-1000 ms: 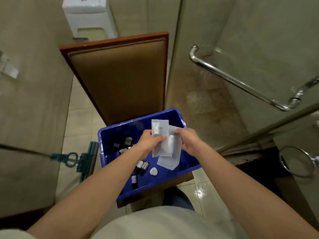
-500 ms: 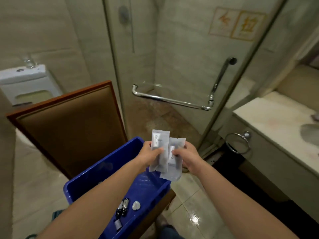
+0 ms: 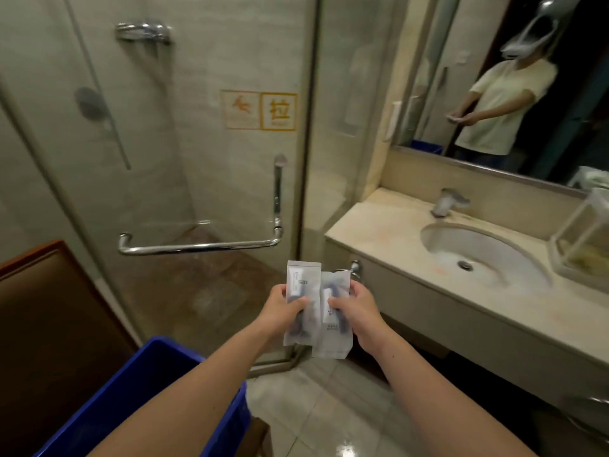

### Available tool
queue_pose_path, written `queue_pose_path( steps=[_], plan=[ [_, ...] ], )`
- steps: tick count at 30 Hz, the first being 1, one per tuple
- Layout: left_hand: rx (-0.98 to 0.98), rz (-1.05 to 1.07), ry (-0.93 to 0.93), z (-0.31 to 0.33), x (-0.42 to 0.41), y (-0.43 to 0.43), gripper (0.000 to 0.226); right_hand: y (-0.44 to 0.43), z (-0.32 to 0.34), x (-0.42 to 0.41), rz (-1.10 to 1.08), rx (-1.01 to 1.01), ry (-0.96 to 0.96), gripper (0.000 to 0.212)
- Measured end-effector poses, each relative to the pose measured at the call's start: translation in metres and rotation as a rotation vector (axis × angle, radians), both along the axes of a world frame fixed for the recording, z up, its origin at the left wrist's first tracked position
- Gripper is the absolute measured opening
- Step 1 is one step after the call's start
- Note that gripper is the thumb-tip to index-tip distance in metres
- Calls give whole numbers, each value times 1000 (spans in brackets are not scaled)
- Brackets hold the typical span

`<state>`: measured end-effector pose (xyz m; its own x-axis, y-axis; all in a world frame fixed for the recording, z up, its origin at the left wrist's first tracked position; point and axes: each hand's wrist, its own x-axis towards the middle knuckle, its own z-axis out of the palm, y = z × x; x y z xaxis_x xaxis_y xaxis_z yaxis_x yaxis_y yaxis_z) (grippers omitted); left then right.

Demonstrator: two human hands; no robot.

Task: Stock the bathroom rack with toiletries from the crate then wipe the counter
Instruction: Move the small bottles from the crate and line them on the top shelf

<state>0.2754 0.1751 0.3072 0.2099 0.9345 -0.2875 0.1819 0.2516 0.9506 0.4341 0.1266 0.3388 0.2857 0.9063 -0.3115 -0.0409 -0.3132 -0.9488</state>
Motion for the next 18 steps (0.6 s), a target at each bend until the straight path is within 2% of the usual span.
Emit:
queue_pose_path(
  steps=[7, 15, 18],
  plan=[
    [56, -159, -46, 18, 137, -13, 16, -32, 20, 123, -137, 22, -12, 52],
    [52, -302, -77, 31, 278, -39, 19, -71, 26, 252, -292, 15, -45, 55],
    [10, -356, -83, 35, 321, -48, 18, -85, 25, 293, -349, 11, -55, 50]
  ],
)
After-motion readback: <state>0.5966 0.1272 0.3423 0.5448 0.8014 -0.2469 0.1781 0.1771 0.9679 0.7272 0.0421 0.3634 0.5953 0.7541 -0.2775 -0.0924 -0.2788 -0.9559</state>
